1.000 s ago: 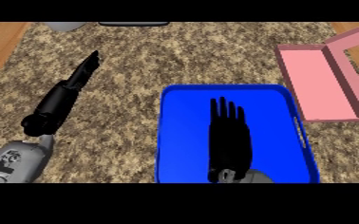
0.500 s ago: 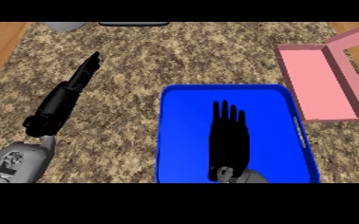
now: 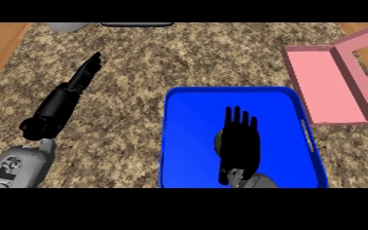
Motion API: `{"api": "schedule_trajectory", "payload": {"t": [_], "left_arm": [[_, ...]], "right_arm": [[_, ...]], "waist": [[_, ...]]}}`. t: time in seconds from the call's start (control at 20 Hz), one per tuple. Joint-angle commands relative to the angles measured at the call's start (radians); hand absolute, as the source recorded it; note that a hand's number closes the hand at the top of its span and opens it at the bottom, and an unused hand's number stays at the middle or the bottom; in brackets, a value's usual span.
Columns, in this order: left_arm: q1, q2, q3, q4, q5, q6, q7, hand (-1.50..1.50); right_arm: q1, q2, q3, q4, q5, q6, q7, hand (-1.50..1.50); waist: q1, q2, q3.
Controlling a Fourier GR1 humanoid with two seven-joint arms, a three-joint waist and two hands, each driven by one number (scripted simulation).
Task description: Pick the squash from the tray and place it in the cardboard box
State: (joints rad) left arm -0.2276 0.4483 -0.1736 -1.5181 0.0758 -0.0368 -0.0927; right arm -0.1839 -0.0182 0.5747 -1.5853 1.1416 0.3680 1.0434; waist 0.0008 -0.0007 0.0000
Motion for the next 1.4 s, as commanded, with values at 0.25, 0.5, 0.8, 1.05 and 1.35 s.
{"api": "schedule_trajectory", "payload": {"t": [0.25,0.5,0.8,1.05,1.35], "left_arm": [[0.01,-0.057,0.029,-0.019,-0.051,-0.042,0.03,0.0],[-0.019,-0.058,0.083,-0.019,-0.055,-0.075,0.041,0.0],[-0.05,-0.063,0.041,-0.031,-0.054,-0.08,0.035,0.0],[-0.075,-0.097,0.016,-0.021,-0.078,-0.062,0.046,0.0],[-0.043,-0.064,0.059,-0.01,-0.045,-0.103,0.018,0.0]], "right_arm": [[-0.004,-0.042,0.035,0.089,0.118,-0.096,-0.125,1.5],[-0.025,-0.017,0.064,0.072,0.199,-0.094,-0.123,1.5],[-0.454,-0.025,-0.445,0.395,-0.087,-0.165,-0.298,1.5],[-0.678,-0.117,-0.535,0.639,-0.068,-0.294,-0.409,1.5],[-0.888,-0.185,-0.505,0.862,0.05,-0.387,-0.466,1.5]], "waist": [[0.0,0.0,0.0],[-0.001,0.0,0.0],[0.069,0.039,0.004],[0.078,0.034,0.002],[0.075,0.023,0.0]]}}
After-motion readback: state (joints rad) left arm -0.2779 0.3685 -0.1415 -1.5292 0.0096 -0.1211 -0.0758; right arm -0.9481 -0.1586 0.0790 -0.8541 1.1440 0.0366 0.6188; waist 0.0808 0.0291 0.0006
